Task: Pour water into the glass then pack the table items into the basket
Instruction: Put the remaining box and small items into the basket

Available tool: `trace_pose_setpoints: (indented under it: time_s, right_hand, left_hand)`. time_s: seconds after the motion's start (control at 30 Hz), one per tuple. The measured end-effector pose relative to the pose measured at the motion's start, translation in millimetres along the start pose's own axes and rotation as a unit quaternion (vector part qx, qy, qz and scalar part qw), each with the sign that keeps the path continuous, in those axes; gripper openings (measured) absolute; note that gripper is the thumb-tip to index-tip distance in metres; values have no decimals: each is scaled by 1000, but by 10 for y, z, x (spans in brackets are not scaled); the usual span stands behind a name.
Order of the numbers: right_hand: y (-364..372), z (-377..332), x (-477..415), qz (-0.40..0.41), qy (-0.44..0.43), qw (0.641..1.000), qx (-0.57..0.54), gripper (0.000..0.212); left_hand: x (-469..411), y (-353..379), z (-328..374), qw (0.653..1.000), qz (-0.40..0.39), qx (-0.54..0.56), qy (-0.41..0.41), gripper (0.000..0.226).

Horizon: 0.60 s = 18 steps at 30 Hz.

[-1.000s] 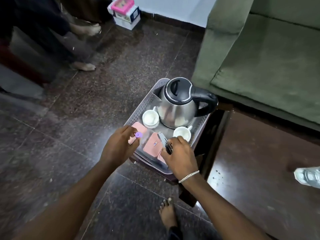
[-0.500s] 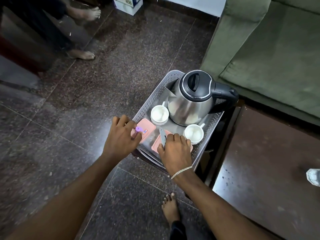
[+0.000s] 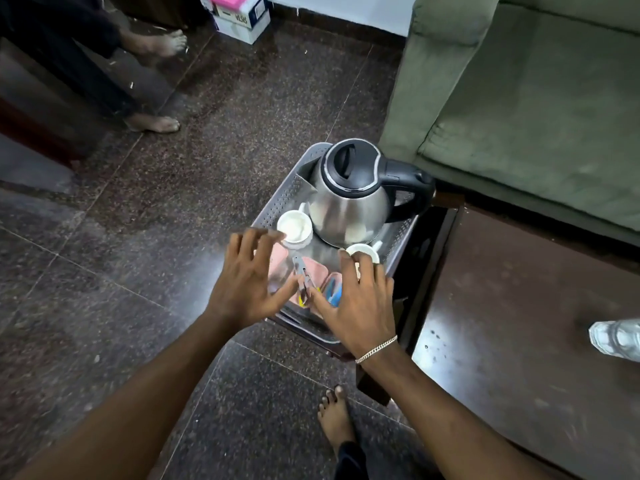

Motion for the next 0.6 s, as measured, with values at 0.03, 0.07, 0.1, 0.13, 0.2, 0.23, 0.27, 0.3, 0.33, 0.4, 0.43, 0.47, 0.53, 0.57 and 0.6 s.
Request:
trace_pose_setpoints:
  time_s: [0.03, 0.07, 0.1, 0.13, 0.2, 0.23, 0.27, 0.3, 0.33, 0.4, 0.43, 0.47, 0.53, 0.57, 0.6]
  right_hand:
    - [-53, 79, 44, 10, 4, 1000, 2, 79]
    - [-102, 160, 86, 22, 6, 1000, 3, 80]
    - [-161, 262, 146, 34, 7, 999, 4, 80]
    - [-220, 370, 211, 44, 9, 999, 5, 81]
    - [-340, 611, 360, 52, 15, 998, 14, 85]
    - [-392, 722, 425, 51, 19, 998, 18, 88]
    - [-445, 831, 494, 48, 26, 998, 20, 91]
    - [-516, 968, 590, 49, 35, 998, 23, 93]
    - [-588, 1107, 687, 50, 44, 997, 26, 94]
    - [-704, 1354, 866, 56, 56, 996, 32, 96]
    - [-771, 1498, 979, 59, 66, 995, 35, 96]
    - [-830, 1631, 1089, 60, 76, 994, 40, 97]
    - [-944, 1927, 1337, 63, 98, 992, 53, 97]
    - [-987, 2055, 1444, 66, 106, 990, 59, 97]
    - [-1040, 2205, 1585, 68, 116, 989, 63, 97]
  left_hand:
    - [1, 8, 119, 1000, -3, 0, 16, 73]
    - [-1, 15, 227, 1000, -6, 1, 27, 74]
    - [-3, 31, 355, 999, -10, 5, 37, 75]
    - [-3, 52, 477, 999, -15, 9, 47, 77]
    - [-3, 120, 729, 997, -28, 15, 66, 80]
    - [0, 159, 832, 997, -35, 13, 71, 81]
    - [7, 199, 932, 996, -39, 10, 76, 83]
    - [17, 256, 1070, 995, -43, 7, 85, 86]
    - [33, 321, 1214, 994, -47, 7, 94, 87]
    - [73, 450, 1466, 993, -59, 15, 104, 89]
    - [95, 536, 1627, 992, -63, 20, 112, 90]
    - [118, 621, 1778, 990, -67, 23, 118, 91]
    - [177, 819, 2122, 988, -74, 32, 131, 92]
    - [207, 906, 2268, 987, -77, 38, 135, 92]
    - [249, 1013, 2451, 985, -83, 45, 142, 93]
Point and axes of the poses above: each hand's wrist, its own x-axis away from the middle knuckle, its own y-axis out of the palm, z = x × y, the point moved 1 cm from there along -x, towards the middle knuckle, and after that the axes turned 15 degrees about -y, right-handed, at the moved point
